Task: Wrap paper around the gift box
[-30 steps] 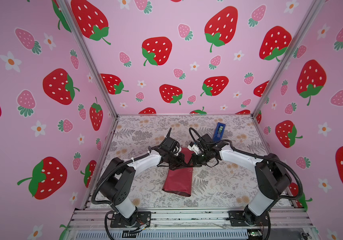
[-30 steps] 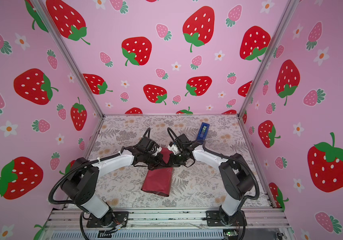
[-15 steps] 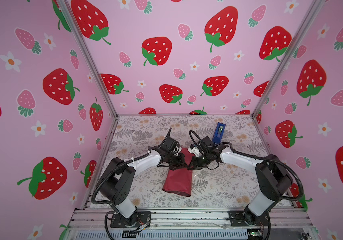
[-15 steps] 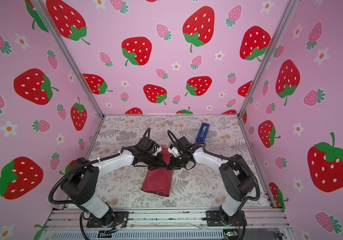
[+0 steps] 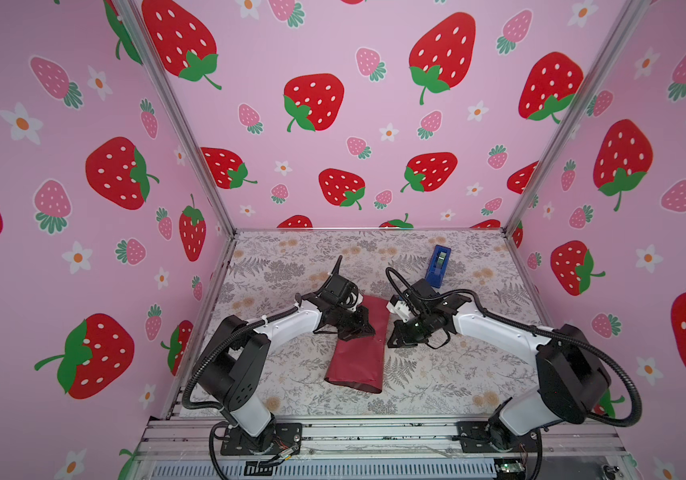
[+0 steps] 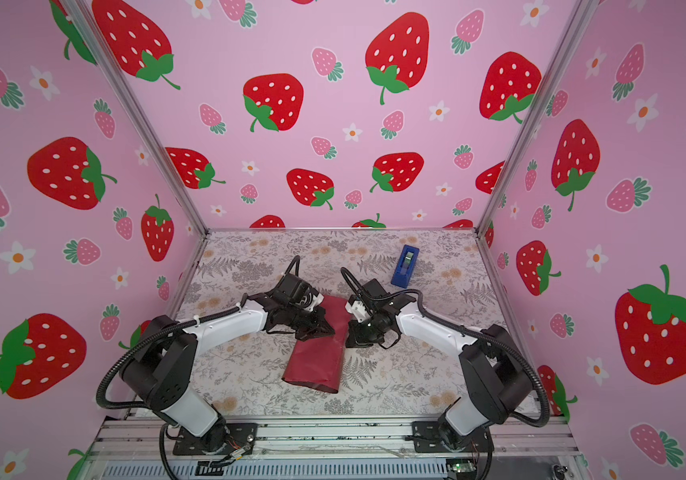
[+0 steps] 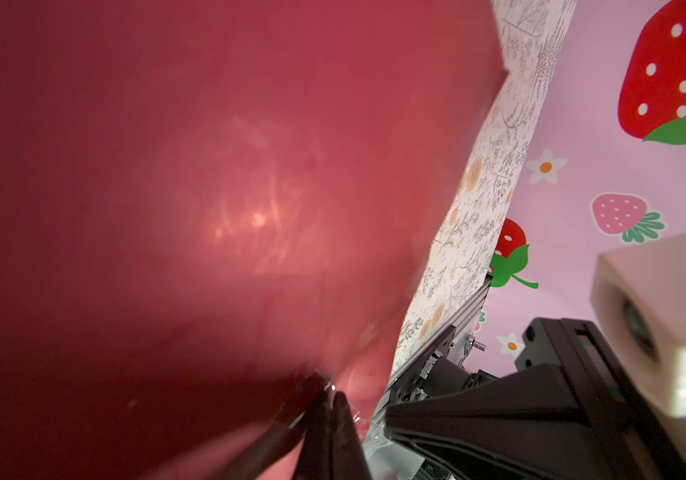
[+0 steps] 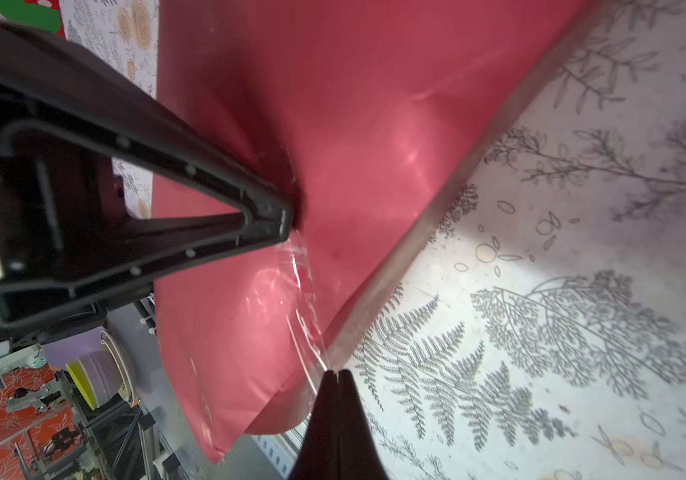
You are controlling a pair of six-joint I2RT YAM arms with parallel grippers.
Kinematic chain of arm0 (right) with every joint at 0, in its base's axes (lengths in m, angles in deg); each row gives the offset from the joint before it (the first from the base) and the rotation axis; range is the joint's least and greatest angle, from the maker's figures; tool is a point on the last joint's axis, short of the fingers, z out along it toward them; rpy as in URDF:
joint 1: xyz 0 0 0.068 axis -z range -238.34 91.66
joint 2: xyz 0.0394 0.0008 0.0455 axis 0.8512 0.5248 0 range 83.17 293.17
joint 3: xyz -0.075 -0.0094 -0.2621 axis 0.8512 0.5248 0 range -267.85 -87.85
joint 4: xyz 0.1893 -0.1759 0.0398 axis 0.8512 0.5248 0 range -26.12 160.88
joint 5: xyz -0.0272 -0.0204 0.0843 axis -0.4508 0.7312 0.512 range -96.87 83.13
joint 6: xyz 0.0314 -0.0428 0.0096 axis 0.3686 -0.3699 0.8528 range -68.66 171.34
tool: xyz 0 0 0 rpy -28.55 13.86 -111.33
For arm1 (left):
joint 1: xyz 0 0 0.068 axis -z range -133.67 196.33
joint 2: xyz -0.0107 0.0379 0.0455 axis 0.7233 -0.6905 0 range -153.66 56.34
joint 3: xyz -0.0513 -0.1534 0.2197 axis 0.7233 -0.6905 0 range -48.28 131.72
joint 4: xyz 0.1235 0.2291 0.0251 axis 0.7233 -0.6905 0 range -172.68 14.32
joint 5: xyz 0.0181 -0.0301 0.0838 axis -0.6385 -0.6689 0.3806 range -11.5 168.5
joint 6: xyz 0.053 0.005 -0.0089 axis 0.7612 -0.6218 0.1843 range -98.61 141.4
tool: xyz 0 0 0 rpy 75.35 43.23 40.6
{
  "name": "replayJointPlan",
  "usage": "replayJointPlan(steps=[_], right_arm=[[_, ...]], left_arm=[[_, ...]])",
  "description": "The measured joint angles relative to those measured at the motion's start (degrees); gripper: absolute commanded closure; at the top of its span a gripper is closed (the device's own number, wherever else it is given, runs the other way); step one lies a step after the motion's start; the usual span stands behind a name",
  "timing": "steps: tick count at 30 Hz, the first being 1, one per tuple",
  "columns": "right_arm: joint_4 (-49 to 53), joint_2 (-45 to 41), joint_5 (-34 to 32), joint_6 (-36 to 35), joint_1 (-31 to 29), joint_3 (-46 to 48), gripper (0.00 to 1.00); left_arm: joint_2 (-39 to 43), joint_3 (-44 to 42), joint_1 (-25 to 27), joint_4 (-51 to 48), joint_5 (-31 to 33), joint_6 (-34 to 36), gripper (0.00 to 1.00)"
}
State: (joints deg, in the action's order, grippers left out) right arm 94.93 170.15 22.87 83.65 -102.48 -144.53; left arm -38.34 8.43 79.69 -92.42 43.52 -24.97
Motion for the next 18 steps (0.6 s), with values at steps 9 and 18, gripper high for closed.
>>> replayJointPlan(steps=[9, 18], right_arm=[[-3.02, -3.91, 1.05, 3.98, -0.17, 2.10, 1.00], [-6.38, 0.52, 1.33, 5.16, -1.51, 2.40, 1.00]], left_arm=[[0.02, 0.00, 0.00, -0.02, 0.02, 0.00, 1.00], [0.02, 0.00, 0.00, -0.02, 0.02, 0.00, 1.00]])
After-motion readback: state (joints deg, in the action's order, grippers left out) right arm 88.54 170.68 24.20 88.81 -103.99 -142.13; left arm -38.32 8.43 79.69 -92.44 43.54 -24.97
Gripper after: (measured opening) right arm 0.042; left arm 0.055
